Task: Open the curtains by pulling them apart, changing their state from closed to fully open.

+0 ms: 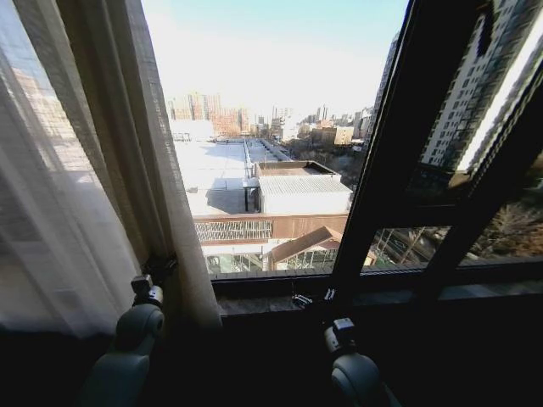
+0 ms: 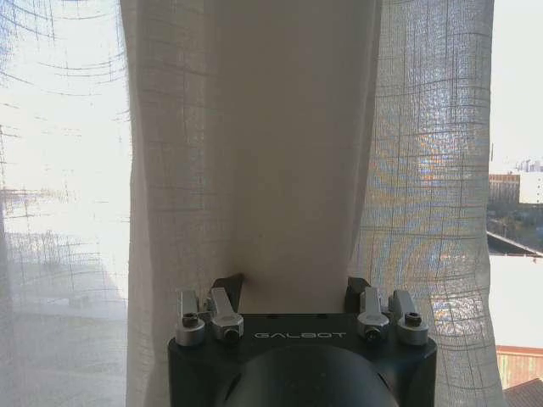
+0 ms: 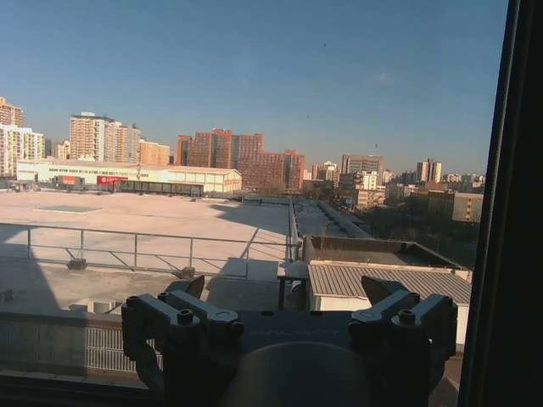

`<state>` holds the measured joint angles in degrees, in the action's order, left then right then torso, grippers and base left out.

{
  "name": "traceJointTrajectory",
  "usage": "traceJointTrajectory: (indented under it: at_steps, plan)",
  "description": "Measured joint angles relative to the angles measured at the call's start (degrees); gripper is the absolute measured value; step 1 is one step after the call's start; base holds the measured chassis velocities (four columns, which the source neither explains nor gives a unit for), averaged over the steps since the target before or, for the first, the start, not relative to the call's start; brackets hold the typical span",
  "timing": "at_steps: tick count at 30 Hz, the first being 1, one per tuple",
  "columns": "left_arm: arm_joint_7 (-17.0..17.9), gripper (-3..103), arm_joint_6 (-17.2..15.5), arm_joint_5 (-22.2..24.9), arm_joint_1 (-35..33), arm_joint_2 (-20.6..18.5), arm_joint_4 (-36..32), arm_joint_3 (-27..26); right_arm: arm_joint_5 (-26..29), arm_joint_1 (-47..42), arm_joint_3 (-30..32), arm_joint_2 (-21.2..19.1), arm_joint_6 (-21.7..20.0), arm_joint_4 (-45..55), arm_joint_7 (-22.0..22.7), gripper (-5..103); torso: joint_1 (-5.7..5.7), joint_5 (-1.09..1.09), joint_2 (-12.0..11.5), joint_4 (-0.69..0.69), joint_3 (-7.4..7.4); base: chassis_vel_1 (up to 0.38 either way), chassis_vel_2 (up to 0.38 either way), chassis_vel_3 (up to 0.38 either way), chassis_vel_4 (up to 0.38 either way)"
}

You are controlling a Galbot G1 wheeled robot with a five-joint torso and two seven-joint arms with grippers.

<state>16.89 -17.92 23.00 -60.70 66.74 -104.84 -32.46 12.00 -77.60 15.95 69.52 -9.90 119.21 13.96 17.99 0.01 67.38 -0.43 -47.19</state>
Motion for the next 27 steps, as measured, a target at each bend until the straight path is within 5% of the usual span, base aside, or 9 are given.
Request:
traceJointTrajectory:
  at_steps: [12,18,27]
  plan:
    - [-1.7,18,-0.1,1.3,-0.3,0.0,0.2,-0.4,0.3,-0.2,1.9,-0.7,0.2,0.1,0.0,100,0.00,0.00,0.0,-0.01,0.00,0.000,0.000,0.000,0.000]
    - [-2.3,3,0.1,1.7,-0.4,0.2,1.1,-1.6,0.3,-0.2,1.2,-0.4,0.2,-0.3,0.0,100,0.00,0.00,0.0,-0.01,0.01,0.000,0.000,0.000,0.000]
    - [15.4,0,0.0,5.6,1.2,-0.2,2.6,-10.1,0.3,-0.3,1.4,-0.4,1.2,-1.2,-0.1,100,0.00,-0.01,0.0,-0.01,0.00,0.000,0.000,0.000,0.000]
